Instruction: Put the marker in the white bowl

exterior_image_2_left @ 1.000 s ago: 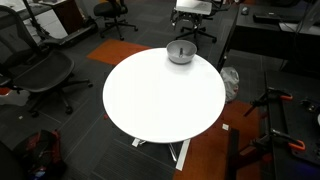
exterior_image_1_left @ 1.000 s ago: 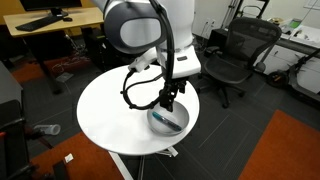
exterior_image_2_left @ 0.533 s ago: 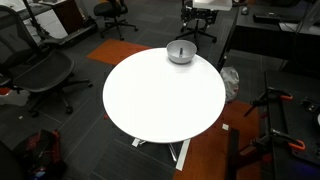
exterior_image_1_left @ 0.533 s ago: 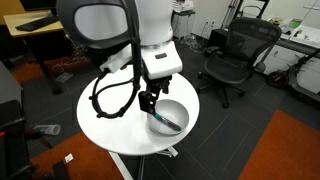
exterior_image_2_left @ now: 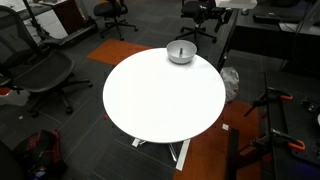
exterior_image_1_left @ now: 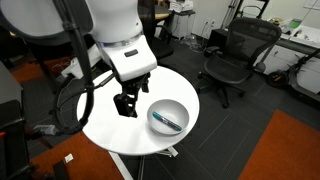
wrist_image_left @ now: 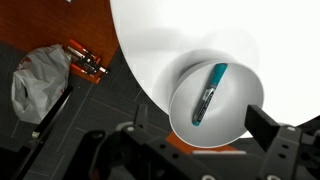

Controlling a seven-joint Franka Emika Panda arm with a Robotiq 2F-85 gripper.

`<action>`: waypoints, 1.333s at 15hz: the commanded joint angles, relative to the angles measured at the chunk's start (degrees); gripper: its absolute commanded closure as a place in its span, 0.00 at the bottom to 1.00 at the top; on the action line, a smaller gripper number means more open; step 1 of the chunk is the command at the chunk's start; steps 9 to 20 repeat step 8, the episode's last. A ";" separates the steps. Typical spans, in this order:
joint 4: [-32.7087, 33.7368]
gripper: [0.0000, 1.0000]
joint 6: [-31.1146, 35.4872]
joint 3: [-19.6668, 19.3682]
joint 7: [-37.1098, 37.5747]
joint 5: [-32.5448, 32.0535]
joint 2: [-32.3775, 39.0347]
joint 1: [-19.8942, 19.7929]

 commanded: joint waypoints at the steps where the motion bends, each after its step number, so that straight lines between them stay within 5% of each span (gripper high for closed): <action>1: -4.95 0.00 1.23 1.40 -4.27 0.23 -4.60 -1.11; 20: -4.18 0.00 -0.10 1.86 -4.82 0.04 -3.16 -1.24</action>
